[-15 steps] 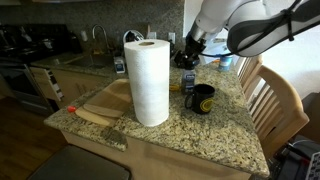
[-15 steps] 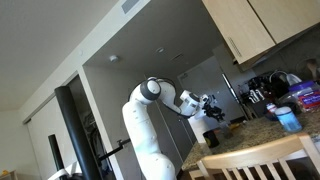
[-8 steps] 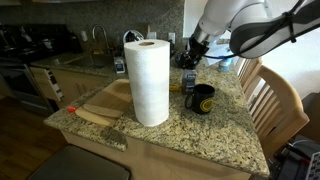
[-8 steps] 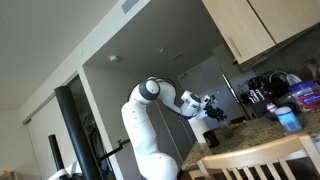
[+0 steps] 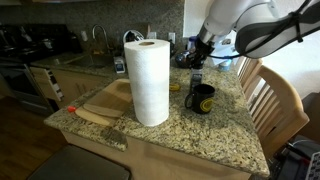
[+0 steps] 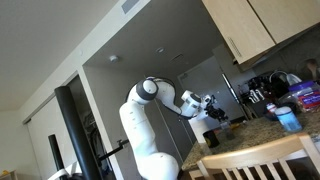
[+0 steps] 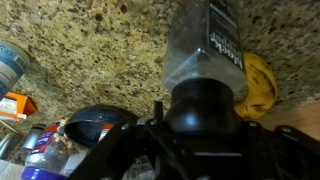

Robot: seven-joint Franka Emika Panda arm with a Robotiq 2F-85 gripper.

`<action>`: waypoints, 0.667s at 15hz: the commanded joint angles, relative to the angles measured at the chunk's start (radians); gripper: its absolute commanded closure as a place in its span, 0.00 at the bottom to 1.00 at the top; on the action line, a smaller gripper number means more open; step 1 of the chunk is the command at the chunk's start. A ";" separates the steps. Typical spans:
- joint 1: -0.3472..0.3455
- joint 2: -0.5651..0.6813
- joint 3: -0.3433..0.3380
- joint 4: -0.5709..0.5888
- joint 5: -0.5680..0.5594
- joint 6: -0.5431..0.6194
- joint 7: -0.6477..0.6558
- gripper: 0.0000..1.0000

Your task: Move the black pepper container backward and to the right

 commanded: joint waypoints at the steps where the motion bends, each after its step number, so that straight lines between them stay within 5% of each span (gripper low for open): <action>1: 0.010 -0.027 -0.030 -0.002 -0.031 -0.038 0.031 0.68; 10: -0.073 -0.147 -0.081 0.152 -0.312 -0.185 0.296 0.68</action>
